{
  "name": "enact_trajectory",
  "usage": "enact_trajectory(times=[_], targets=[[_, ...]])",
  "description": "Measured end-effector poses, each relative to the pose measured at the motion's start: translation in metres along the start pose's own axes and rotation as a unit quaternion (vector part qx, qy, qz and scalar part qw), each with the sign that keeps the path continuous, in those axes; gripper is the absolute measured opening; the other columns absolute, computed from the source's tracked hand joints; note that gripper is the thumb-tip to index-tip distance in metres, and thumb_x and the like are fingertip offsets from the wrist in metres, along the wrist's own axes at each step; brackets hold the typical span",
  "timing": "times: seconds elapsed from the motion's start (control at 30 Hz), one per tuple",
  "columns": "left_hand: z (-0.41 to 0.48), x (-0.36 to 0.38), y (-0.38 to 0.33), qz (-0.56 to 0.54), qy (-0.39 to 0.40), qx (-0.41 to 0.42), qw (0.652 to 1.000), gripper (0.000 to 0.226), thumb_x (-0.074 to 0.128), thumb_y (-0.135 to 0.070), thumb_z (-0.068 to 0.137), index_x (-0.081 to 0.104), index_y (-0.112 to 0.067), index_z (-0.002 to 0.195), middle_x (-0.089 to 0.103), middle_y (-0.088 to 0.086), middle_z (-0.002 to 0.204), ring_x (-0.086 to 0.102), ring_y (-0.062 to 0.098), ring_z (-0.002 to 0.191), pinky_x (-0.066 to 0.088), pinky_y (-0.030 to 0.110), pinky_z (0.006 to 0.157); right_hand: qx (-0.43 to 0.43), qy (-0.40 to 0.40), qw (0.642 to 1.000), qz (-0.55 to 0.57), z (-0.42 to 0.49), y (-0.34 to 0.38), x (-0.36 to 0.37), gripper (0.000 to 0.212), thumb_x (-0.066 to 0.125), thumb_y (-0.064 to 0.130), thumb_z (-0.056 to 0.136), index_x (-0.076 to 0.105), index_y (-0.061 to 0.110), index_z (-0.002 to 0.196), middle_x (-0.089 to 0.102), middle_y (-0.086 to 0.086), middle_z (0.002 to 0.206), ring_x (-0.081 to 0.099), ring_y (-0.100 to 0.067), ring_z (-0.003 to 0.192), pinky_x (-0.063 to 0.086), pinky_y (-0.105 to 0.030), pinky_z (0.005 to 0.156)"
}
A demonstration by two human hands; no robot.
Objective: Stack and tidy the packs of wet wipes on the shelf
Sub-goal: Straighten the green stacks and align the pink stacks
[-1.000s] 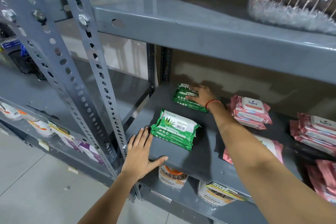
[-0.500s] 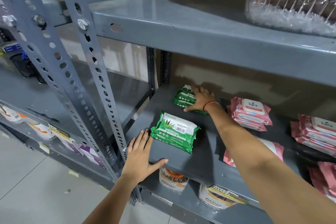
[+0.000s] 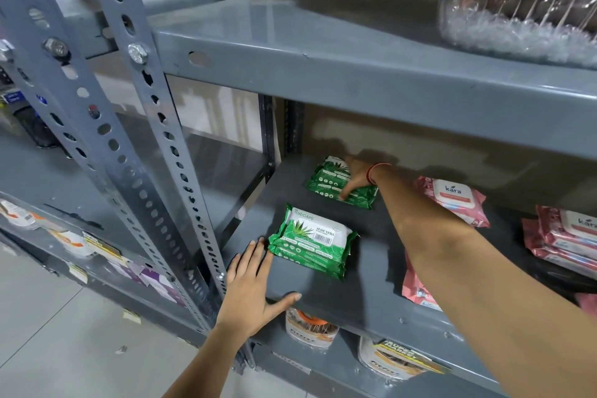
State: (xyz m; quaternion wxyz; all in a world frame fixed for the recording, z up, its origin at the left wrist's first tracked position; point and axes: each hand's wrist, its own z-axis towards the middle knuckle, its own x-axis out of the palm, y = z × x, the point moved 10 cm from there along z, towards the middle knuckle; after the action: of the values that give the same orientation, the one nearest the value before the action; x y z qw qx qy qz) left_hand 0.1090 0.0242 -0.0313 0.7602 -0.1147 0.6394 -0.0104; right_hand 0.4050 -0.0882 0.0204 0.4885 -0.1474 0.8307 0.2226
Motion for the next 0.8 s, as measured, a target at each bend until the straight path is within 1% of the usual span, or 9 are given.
enact_trajectory(times=[0.1,0.2,0.3,0.33,0.4,0.5,0.6,0.7,0.8], targets=[[0.000,0.000,0.001,-0.005,-0.001,0.001,1.000,0.098,0.027,-0.082,0.077,0.041,-0.006,0.137,0.035,0.013,0.149,0.026,0.028,0.139,0.018,0.048,0.109,-0.007,-0.015,1.000,0.005,-0.001,0.001,0.003,0.119,0.083,0.032,0.063,0.004,0.018,0.151,0.022,-0.011,0.156,0.029,-0.030,0.140,0.034,-0.044,0.112],[-0.001,0.002,0.001,-0.008,0.002,0.001,1.000,0.099,0.028,-0.083,0.077,0.038,-0.007,0.139,0.031,0.012,0.151,0.021,0.026,0.140,0.017,0.048,0.110,-0.011,-0.012,1.000,0.002,-0.003,0.004,0.003,0.123,0.084,0.035,0.062,0.001,0.019,0.151,0.019,-0.010,0.158,0.026,-0.029,0.142,0.031,-0.042,0.113],[-0.001,0.002,0.001,-0.014,0.003,0.001,1.000,0.099,0.028,-0.083,0.077,0.037,-0.007,0.139,0.030,0.012,0.151,0.020,0.026,0.141,0.017,0.048,0.111,-0.009,-0.013,1.000,0.010,-0.009,0.008,0.007,0.137,0.086,0.049,0.056,-0.012,0.025,0.149,0.001,-0.008,0.160,0.007,-0.029,0.147,0.014,-0.051,0.118],[-0.001,0.002,0.000,-0.015,0.006,0.001,1.000,0.099,0.029,-0.083,0.077,0.037,-0.007,0.139,0.031,0.012,0.151,0.020,0.026,0.141,0.017,0.048,0.111,-0.010,-0.044,0.999,-0.013,-0.012,0.012,0.004,0.139,0.083,0.057,0.054,-0.013,0.027,0.149,0.000,-0.009,0.160,0.003,-0.030,0.147,0.007,-0.055,0.117],[-0.002,0.002,0.001,-0.012,0.008,-0.001,1.000,0.098,0.029,-0.083,0.077,0.040,-0.006,0.138,0.034,0.013,0.149,0.023,0.027,0.140,0.018,0.048,0.110,-0.021,-0.147,0.985,-0.084,-0.021,0.027,-0.007,0.137,0.077,0.068,0.051,-0.008,0.027,0.150,0.008,-0.014,0.158,0.007,-0.034,0.145,0.002,-0.062,0.112],[-0.002,0.000,0.000,-0.004,0.007,-0.002,1.000,0.097,0.028,-0.082,0.078,0.044,-0.004,0.134,0.040,0.016,0.145,0.031,0.030,0.137,0.021,0.050,0.107,-0.026,-0.271,0.954,-0.127,-0.036,0.046,-0.009,0.125,0.071,0.072,0.056,0.006,0.021,0.151,0.021,-0.017,0.153,0.015,-0.035,0.143,0.005,-0.066,0.110],[-0.002,0.000,0.000,0.007,0.008,-0.003,1.000,0.096,0.027,-0.081,0.079,0.046,-0.004,0.132,0.043,0.017,0.143,0.035,0.031,0.134,0.023,0.051,0.105,0.004,-0.342,0.928,-0.148,-0.049,0.043,0.000,0.105,0.054,0.078,0.067,0.021,0.020,0.148,0.025,-0.020,0.151,0.020,-0.037,0.141,0.005,-0.067,0.109],[-0.002,0.001,0.000,0.010,0.009,-0.004,1.000,0.096,0.027,-0.081,0.079,0.047,-0.004,0.132,0.043,0.016,0.143,0.036,0.031,0.133,0.023,0.051,0.104,0.024,-0.349,0.921,-0.174,-0.049,0.032,0.012,0.093,0.043,0.078,0.075,0.027,0.019,0.146,0.030,-0.022,0.148,0.028,-0.038,0.137,0.012,-0.065,0.109],[-0.001,0.001,0.000,0.012,0.006,-0.002,1.000,0.096,0.026,-0.081,0.079,0.047,-0.003,0.132,0.042,0.016,0.143,0.036,0.031,0.133,0.023,0.052,0.104,0.031,-0.344,0.921,-0.181,-0.046,0.029,0.016,0.089,0.042,0.076,0.077,0.031,0.018,0.143,0.037,-0.021,0.143,0.036,-0.039,0.129,0.032,-0.055,0.102]])
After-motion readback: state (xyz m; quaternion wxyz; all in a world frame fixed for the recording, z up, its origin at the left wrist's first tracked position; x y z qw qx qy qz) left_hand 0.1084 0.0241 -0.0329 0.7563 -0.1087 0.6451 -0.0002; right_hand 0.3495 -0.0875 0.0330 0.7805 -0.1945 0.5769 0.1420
